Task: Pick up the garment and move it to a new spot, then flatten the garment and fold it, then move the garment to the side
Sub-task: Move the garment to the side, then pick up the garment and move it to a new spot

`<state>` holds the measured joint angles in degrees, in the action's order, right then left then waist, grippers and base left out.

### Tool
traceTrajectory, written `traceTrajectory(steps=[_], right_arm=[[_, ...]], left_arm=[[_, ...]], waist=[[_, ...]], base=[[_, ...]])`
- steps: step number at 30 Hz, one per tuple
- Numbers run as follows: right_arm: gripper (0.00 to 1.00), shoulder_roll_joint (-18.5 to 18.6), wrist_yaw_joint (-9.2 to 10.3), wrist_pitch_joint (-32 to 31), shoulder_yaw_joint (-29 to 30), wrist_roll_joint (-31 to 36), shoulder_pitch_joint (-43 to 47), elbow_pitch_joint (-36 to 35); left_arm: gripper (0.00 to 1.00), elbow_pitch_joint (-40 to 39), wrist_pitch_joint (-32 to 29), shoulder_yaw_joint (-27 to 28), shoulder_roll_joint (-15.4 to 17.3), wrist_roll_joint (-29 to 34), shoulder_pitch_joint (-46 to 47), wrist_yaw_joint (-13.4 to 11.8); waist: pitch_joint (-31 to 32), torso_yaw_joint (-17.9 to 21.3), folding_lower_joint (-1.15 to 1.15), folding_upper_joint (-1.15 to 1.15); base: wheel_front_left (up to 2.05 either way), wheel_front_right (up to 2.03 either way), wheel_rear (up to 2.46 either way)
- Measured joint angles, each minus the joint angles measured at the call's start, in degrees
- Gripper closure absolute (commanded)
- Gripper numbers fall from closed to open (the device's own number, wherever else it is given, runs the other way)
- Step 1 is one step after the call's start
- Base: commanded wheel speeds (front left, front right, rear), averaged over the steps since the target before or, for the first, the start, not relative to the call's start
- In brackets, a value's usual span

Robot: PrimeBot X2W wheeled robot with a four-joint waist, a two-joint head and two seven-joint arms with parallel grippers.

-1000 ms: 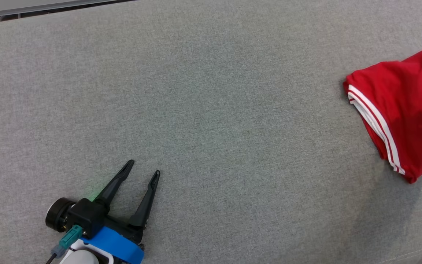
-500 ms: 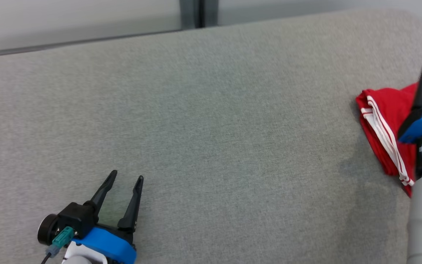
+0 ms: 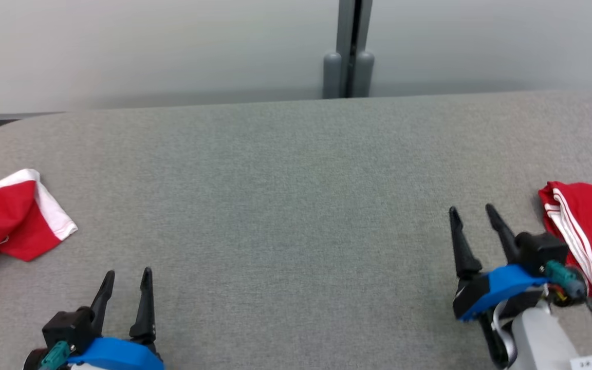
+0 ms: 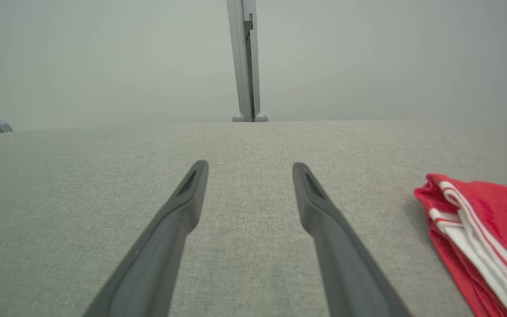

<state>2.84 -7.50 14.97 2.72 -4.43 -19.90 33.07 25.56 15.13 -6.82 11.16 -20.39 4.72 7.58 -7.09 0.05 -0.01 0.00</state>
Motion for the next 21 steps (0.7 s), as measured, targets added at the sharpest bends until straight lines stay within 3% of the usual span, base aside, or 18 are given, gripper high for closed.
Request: traceTrajectory(steps=[5,21], right_arm=[[0.00,0.0,0.00,0.0,-4.7,-3.8,6.0,-1.4],[0.00,0.0,0.01,0.0,-4.6,-5.7,13.1,-2.5]], left_arm=[[0.00,1.5,0.0,3.4,-2.5,1.8,-2.4,0.0],[0.00,1.3,0.0,4.9,-6.1,4.6,-8.0,0.0]], waist=[[3.4,-1.7,0.00,0.00],[9.0,-1.4,0.00,0.00]], base=[[0.00,0.00,0.00],[0.00,0.00,0.00]])
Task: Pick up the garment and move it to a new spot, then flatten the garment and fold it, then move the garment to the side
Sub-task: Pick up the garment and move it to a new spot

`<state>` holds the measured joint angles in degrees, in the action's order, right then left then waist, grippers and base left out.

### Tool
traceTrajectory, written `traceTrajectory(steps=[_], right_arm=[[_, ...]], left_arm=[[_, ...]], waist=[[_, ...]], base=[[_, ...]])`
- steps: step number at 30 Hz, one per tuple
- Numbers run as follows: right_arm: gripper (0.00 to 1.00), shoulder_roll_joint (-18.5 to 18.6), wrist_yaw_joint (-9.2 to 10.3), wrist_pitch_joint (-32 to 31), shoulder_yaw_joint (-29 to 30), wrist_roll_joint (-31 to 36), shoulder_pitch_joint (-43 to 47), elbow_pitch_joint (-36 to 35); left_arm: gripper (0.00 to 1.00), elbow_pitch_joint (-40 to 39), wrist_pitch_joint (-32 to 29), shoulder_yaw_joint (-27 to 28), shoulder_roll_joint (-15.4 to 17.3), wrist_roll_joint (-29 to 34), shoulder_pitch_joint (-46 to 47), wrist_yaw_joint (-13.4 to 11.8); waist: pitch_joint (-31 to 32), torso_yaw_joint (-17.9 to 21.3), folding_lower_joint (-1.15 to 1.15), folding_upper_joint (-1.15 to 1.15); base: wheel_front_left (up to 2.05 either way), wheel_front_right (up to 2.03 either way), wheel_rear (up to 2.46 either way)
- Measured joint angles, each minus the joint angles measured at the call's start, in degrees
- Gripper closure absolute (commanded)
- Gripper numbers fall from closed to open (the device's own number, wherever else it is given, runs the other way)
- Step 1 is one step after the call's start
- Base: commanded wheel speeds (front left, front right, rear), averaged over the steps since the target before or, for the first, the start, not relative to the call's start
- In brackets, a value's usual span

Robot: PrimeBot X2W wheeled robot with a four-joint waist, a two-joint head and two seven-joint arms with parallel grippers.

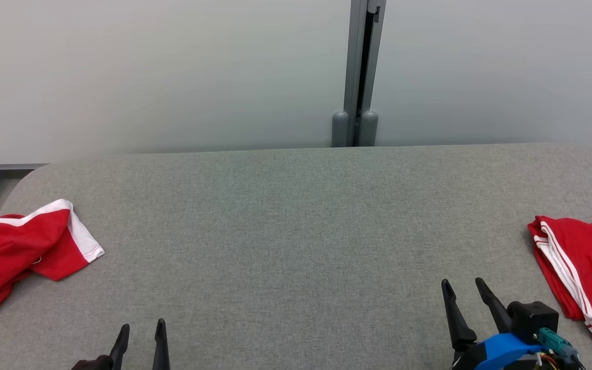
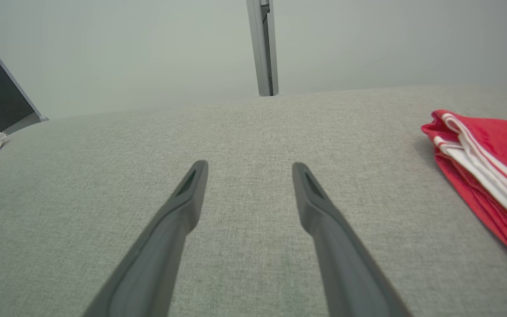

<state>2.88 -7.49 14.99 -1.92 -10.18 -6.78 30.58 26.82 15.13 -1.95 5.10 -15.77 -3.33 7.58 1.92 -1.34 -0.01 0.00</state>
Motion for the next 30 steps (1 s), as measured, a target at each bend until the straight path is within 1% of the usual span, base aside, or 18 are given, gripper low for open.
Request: traceTrajectory(steps=[6,11,17,25,30], right_arm=[[0.00,0.0,0.00,0.0,-0.2,0.0,0.2,-0.1],[0.00,0.0,0.00,0.0,-1.4,-0.1,0.1,0.1],[0.00,0.0,0.00,0.0,-4.1,-1.2,-0.3,0.3],[0.00,0.0,0.00,0.0,-8.0,-2.8,-1.8,1.0],[0.00,-0.1,0.00,0.0,-10.4,-3.7,-2.9,1.5]], left_arm=[[0.00,-0.1,0.0,-0.4,-0.2,0.2,0.0,0.0],[0.00,0.4,0.0,-0.1,-0.3,-0.3,0.6,0.0],[0.00,1.3,0.0,0.2,0.3,-0.8,1.3,0.0],[0.00,2.8,0.0,3.0,1.6,-1.3,1.5,0.0],[0.00,3.5,0.0,5.1,1.9,-1.4,1.1,0.0]], waist=[[-0.2,-0.7,0.01,0.00],[-0.7,-3.3,0.01,0.00],[-1.1,-9.3,0.01,0.00],[-1.7,-19.4,0.01,0.00],[-2.7,-24.3,0.02,0.00]], base=[[0.00,0.00,0.00],[0.00,0.00,0.00],[0.00,0.00,0.00],[0.00,0.00,0.00],[0.00,0.00,0.00]])
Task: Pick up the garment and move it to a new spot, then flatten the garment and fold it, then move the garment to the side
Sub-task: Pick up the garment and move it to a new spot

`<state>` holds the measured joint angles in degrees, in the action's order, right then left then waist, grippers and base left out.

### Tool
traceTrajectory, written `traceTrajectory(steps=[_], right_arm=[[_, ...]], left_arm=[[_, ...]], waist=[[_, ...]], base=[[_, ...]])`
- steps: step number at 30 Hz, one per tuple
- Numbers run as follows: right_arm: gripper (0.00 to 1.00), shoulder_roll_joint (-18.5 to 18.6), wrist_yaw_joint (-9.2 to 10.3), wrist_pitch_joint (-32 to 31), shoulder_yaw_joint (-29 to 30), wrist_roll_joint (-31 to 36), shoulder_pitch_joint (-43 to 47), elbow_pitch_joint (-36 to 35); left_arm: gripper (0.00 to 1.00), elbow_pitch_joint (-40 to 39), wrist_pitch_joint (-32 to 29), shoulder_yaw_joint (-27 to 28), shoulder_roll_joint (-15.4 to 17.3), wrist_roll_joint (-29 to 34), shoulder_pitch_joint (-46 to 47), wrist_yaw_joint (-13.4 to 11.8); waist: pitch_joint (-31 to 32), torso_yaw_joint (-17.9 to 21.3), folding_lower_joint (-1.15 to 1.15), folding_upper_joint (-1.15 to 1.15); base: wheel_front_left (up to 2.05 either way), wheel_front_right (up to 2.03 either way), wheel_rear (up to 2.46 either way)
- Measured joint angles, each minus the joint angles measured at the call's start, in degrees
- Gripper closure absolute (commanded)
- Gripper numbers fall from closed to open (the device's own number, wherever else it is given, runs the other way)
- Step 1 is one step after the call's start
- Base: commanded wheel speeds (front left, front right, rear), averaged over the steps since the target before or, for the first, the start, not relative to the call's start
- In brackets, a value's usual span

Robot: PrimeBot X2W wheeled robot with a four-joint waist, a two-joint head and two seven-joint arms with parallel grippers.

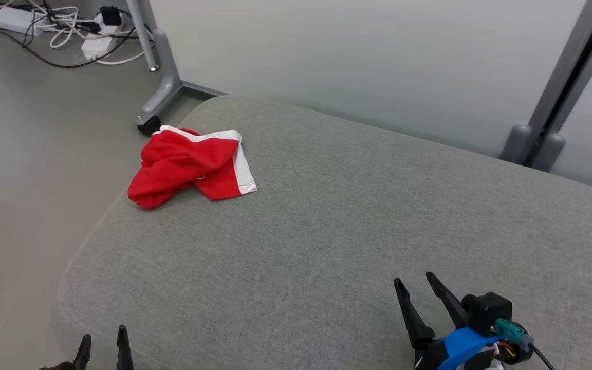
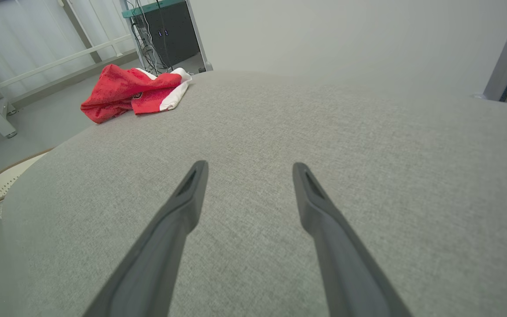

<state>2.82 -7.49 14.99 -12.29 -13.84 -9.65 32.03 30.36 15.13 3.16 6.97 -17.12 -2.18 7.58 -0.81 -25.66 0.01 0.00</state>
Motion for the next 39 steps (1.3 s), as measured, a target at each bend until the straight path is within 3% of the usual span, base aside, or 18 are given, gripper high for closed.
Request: traceTrajectory(steps=[6,13,19,29,39], right_arm=[[0.00,0.0,0.00,0.0,-1.4,-0.8,-0.8,0.2],[0.00,0.0,0.00,0.0,-1.6,1.5,-2.8,-0.7],[0.00,0.0,0.00,0.0,-1.2,5.2,-6.3,-2.9],[0.00,0.0,0.00,0.0,-1.9,9.2,-12.1,-7.8],[0.00,-0.6,-0.07,0.3,-2.9,10.8,-15.0,-11.3]], left_arm=[[0.00,0.4,0.0,1.9,-0.2,-0.2,-0.6,0.0],[0.00,0.8,0.0,1.6,1.3,-3.1,4.1,0.0],[0.00,2.4,0.0,-1.5,8.1,-8.8,15.2,0.0],[0.00,9.3,0.0,-14.9,22.0,-20.1,35.1,0.0],[0.00,20.0,-5.8,-29.3,28.7,-35.1,45.8,0.0]], waist=[[-1.6,-2.3,0.00,0.00],[-5.2,0.5,-0.01,0.00],[-11.3,4.0,0.00,0.00],[-22.1,8.9,0.01,0.00],[-27.8,13.4,0.00,0.00]], base=[[0.00,0.00,0.00],[0.00,0.00,0.00],[0.00,0.00,0.00],[0.00,0.00,0.00],[0.00,0.00,0.00]])
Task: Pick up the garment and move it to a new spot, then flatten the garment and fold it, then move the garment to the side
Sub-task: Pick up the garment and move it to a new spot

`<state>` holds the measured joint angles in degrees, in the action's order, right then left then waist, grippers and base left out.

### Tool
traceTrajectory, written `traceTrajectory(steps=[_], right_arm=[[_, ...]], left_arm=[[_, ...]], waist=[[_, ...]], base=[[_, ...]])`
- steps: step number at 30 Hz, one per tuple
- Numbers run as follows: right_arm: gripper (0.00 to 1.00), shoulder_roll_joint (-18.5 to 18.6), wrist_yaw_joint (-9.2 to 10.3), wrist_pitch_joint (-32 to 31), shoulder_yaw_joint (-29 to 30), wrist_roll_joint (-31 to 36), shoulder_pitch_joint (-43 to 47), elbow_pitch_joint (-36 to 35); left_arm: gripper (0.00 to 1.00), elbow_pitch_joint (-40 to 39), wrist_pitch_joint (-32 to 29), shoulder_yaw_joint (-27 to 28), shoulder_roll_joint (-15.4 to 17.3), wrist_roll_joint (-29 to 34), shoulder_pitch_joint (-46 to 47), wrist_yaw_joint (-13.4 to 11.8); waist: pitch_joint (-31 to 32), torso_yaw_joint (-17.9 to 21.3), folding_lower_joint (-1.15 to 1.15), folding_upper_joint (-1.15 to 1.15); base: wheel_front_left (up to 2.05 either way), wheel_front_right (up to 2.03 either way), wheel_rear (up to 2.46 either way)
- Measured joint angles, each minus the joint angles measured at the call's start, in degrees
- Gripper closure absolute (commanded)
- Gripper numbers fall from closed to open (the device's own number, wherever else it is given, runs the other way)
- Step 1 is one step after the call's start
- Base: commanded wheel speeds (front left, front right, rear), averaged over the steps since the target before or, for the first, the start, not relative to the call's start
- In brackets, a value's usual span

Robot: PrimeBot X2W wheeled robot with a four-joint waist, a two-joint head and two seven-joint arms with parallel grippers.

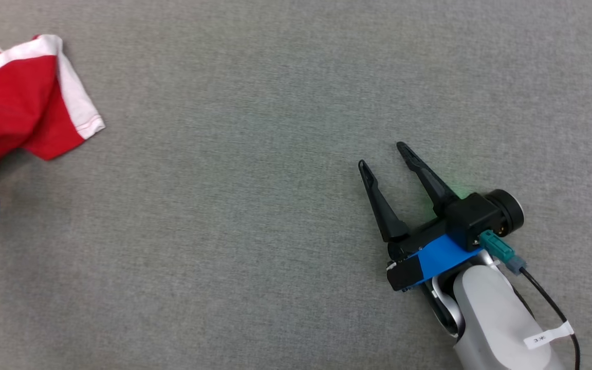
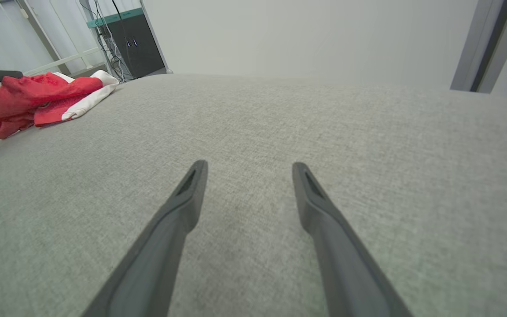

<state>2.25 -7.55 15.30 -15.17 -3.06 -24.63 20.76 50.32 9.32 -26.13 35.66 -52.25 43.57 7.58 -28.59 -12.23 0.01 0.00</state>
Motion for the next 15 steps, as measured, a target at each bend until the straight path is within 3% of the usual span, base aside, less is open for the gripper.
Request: traceTrajectory(steps=[4,5,6,7,15], right_arm=[[0.00,-0.1,-0.01,0.1,0.7,0.5,-0.3,-1.0],[0.00,-0.2,-0.01,0.2,0.9,0.5,-0.3,-1.2],[0.00,-0.1,-0.01,0.2,1.1,0.5,-0.3,-1.3],[0.00,-0.2,-0.01,0.2,1.3,0.5,-0.3,-1.4],[0.00,0.4,0.02,0.1,2.8,-0.5,1.5,-0.8]], left_arm=[[0.00,3.1,-4.0,-3.2,0.5,-4.7,0.3,0.0],[0.22,3.6,-4.3,-3.9,0.5,-5.8,0.3,0.0],[0.76,3.9,-4.3,-4.9,0.7,-5.9,0.3,0.0],[1.00,4.2,-3.9,-5.5,0.9,-6.5,0.3,0.0],[1.00,0.2,5.4,-9.9,4.1,-4.6,3.6,0.0]], waist=[[-1.1,1.4,0.00,0.00],[-1.2,1.6,-0.01,0.00],[-1.3,1.7,-0.01,0.00],[-1.3,1.8,0.00,0.00],[1.5,1.3,0.00,0.00]], base=[[0.00,0.00,0.00],[0.00,0.00,0.00],[0.00,0.00,0.00],[0.00,0.00,0.00],[0.00,0.00,0.00]])
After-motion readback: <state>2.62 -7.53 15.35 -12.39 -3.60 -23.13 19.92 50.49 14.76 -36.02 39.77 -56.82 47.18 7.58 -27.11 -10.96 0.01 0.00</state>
